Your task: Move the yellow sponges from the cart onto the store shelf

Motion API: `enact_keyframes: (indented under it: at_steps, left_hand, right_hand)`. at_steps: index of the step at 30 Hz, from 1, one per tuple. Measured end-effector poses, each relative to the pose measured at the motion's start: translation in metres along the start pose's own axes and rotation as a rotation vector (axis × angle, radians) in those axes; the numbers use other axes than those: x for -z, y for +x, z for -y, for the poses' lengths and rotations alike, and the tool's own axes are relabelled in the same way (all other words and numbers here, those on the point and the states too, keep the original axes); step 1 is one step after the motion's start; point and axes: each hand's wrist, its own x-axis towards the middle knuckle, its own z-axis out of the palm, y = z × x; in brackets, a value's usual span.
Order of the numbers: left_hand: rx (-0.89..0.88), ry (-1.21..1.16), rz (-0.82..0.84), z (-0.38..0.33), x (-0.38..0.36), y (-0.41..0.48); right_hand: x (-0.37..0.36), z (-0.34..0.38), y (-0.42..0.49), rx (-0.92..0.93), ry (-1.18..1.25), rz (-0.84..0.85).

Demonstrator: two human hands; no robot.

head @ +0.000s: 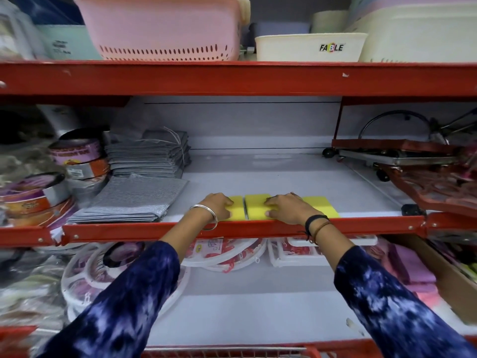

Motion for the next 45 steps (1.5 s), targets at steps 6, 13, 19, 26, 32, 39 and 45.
enact_keyframes:
  at_steps: [6, 13, 19, 26, 32, 39, 45]
  left_hand:
    - [0.009, -0.025, -0.010, -0.012, -0.004, -0.004]
    - [0.065, -0.033, -0.012, -0.005, 0.000, -0.006]
    - [0.060, -0.028, -0.019, -0.003, 0.000, -0.004]
    - [0.043, -0.049, -0.002, -0.002, -0.002, -0.004]
    - [0.019, -0.064, -0.009, -0.012, -0.005, -0.008]
    - [0.013, -0.045, 0.023, -0.017, -0.002, -0.013]
    - [-0.005, -0.096, -0.049, -0.021, 0.000, -0.026]
  right_hand:
    - [-0.001, 0.003, -0.007, -0.020, 0.104, 0.025]
    - [0.001, 0.010, 0.002, -0.056, 0.119, -0.050]
    - [-0.001, 0.015, 0.007, -0.052, 0.059, -0.015]
    - [-0.003, 0.007, -0.001, -0.056, 0.047, -0.040]
    - [-0.008, 0.009, -0.004, -0.066, 0.159, -0.026]
    - [-0.015, 0.013, -0.010, -0.072, 0.156, -0.044]
    - [-0.012, 0.016, -0.025, -0.057, 0.206, -0.079]
